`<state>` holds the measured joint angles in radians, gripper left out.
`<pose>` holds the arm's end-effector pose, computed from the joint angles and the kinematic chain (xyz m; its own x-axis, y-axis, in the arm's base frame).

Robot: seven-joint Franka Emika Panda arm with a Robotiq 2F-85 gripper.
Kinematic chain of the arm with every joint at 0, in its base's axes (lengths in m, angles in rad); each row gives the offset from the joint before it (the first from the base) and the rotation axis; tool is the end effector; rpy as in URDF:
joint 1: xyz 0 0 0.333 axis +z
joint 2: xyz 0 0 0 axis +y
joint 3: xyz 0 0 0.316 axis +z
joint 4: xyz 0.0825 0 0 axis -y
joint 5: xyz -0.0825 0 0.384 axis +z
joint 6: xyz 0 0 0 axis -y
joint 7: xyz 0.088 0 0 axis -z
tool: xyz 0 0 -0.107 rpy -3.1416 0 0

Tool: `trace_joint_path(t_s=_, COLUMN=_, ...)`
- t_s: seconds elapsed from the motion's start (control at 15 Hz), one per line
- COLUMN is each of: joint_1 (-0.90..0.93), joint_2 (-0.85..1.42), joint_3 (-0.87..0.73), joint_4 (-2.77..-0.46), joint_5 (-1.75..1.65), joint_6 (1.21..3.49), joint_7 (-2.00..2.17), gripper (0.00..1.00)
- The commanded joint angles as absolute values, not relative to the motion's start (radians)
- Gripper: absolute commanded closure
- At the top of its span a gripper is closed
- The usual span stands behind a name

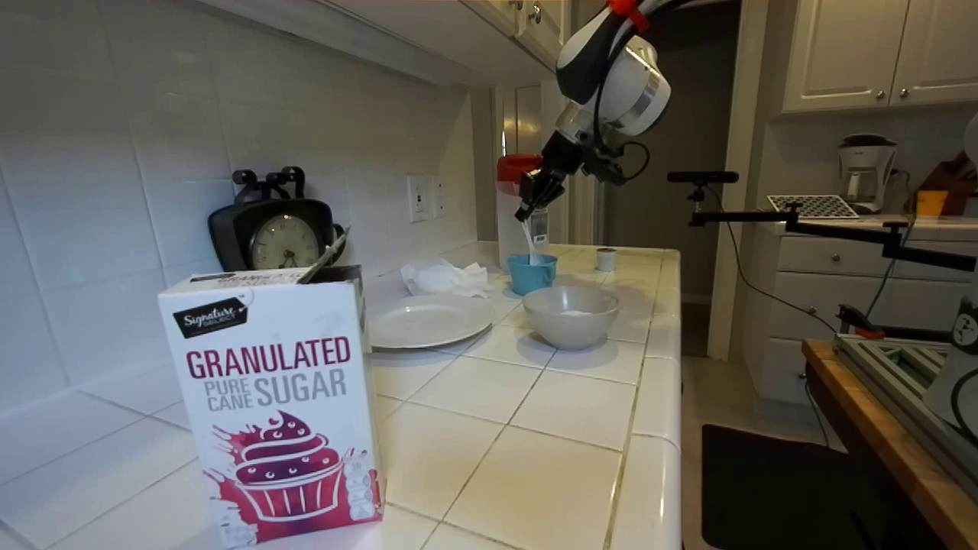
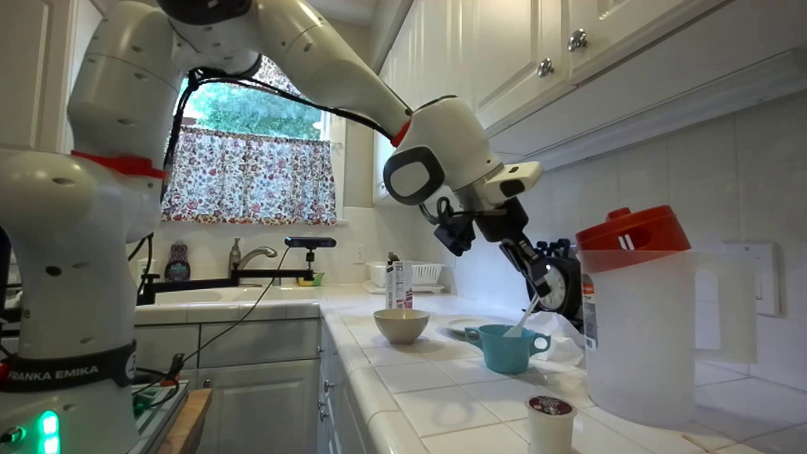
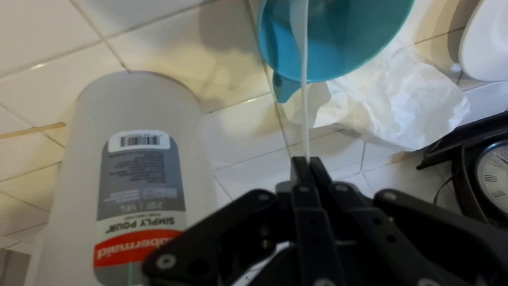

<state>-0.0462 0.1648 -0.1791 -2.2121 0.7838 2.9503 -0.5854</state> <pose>0.5522 -0.1722 0.3586 0.7504 -0.3444 0.5642 -0.2887 -0.9386 -0.1889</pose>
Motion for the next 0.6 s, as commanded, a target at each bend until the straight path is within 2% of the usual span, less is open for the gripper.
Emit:
trace_joint_path(t_s=0.0, joint_1=-0.019, joint_2=0.184, joint_3=-0.214, joint_4=-2.189, joint_5=0.667, joint_6=2.957, joint_7=-0.491, gripper=0.99)
trace_joint_path(t_s=0.53, joint_1=0.018, joint_2=0.213, joint_3=-0.215, joint_4=-2.122, joint_5=0.526, joint_6=2.949, joint_7=-0.431, gripper=0.99)
